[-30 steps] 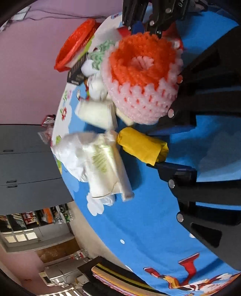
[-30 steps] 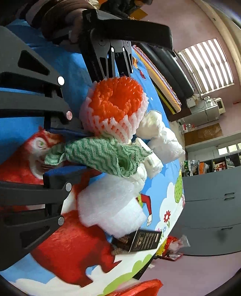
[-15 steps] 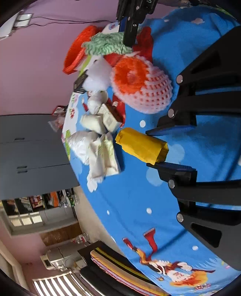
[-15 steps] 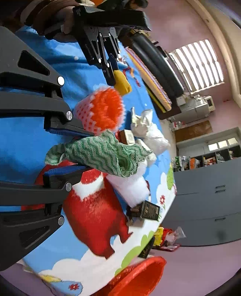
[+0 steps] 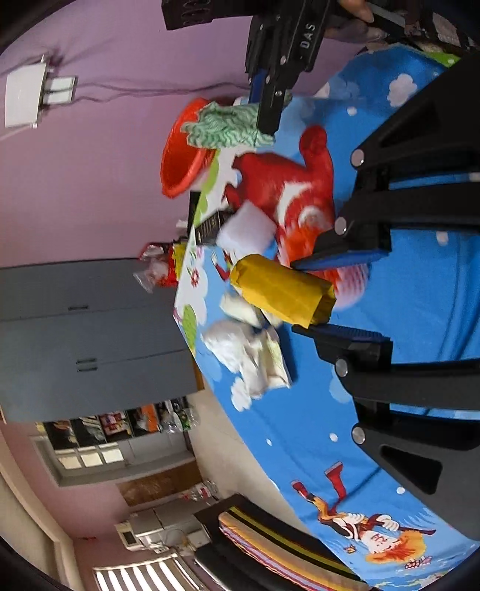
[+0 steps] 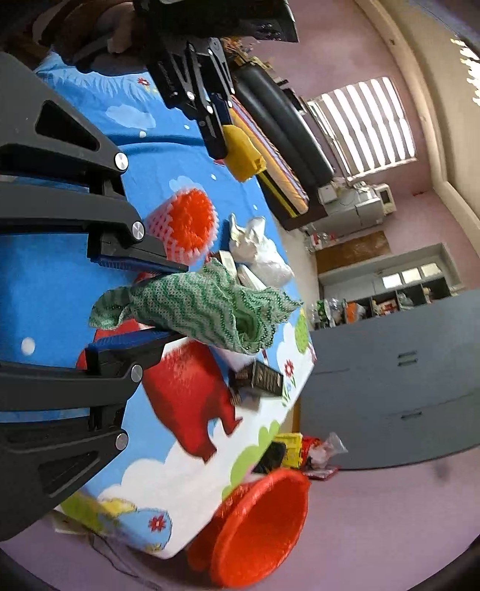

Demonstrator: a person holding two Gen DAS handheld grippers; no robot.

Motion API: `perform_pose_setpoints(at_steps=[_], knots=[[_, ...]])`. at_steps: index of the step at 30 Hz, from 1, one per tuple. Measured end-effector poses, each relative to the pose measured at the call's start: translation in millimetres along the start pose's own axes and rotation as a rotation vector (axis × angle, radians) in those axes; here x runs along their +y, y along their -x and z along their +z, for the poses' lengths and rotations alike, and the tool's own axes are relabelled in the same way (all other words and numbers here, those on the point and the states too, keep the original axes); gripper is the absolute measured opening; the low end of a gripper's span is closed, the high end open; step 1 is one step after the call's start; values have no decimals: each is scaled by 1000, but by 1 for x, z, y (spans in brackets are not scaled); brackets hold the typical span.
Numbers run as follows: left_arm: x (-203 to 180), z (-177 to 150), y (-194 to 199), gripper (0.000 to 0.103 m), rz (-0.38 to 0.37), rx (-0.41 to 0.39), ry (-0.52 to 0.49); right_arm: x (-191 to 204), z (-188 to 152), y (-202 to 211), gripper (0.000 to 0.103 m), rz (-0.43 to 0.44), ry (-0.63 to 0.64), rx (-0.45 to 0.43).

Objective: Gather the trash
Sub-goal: 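Grasp the green-white cloth with the right gripper while the left gripper grasps the yellow sponge, then carry the cloth and yellow sponge over the orange bucket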

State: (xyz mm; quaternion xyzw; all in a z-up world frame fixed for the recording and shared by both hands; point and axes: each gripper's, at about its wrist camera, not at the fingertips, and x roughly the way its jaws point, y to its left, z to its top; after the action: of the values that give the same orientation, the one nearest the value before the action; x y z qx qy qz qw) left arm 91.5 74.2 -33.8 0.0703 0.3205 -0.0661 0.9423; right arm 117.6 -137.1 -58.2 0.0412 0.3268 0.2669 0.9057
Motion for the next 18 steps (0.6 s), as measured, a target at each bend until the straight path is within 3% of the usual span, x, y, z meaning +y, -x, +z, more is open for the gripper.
perform_pose_setpoints(at_steps=[7,18], knots=[[-46,11,2,27,-29,-43,-37,-25,3,29,31,-50,-34,-76],[-111,38,-17,28,-106,-96,-7,-63,5,61,31,-162,-32,-169]])
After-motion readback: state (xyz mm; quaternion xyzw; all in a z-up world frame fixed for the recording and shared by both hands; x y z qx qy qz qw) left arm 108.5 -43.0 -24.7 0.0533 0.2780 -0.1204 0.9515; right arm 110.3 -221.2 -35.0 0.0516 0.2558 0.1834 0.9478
